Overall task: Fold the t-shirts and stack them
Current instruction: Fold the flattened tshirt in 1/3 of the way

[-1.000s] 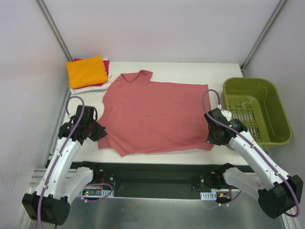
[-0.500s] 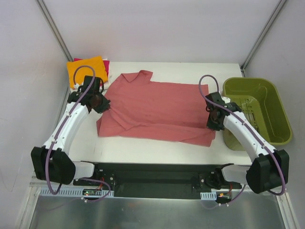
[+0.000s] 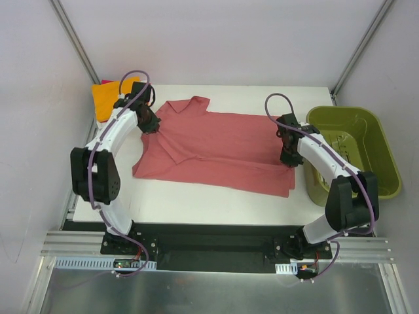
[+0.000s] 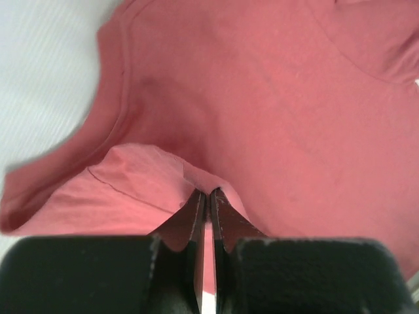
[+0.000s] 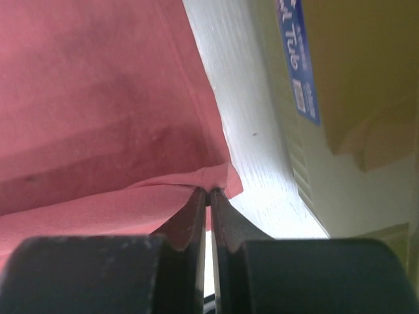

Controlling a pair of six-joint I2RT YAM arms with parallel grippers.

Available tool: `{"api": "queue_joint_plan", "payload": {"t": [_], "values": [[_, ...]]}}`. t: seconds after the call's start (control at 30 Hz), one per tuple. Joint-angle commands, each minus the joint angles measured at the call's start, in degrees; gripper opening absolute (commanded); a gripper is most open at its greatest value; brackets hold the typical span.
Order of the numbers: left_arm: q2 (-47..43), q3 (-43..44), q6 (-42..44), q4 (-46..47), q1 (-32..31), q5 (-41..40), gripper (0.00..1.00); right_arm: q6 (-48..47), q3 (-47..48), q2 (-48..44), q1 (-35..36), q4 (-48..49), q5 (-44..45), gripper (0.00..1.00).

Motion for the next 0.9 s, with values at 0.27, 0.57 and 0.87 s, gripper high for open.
{"api": "queue_joint_plan", "payload": {"t": [0.27, 0.57, 0.87], "values": [[5.7, 8.1, 10.1, 2.7, 0.0, -0.3, 0.59, -2.8, 2.6, -1.1, 0.2, 2.0, 1.9, 0.34], [-11.0, -12.7, 4.7, 5.2, -3.9, 2.6, 0.99, -0.2, -3.8, -8.4, 10.0, 4.1, -5.0, 0.97], [-5.9, -20.5, 4.7, 9.8, -2.1, 9.5, 0.99, -2.0, -5.9, 1.5, 10.5, 11.6, -12.7, 0.99]]}}
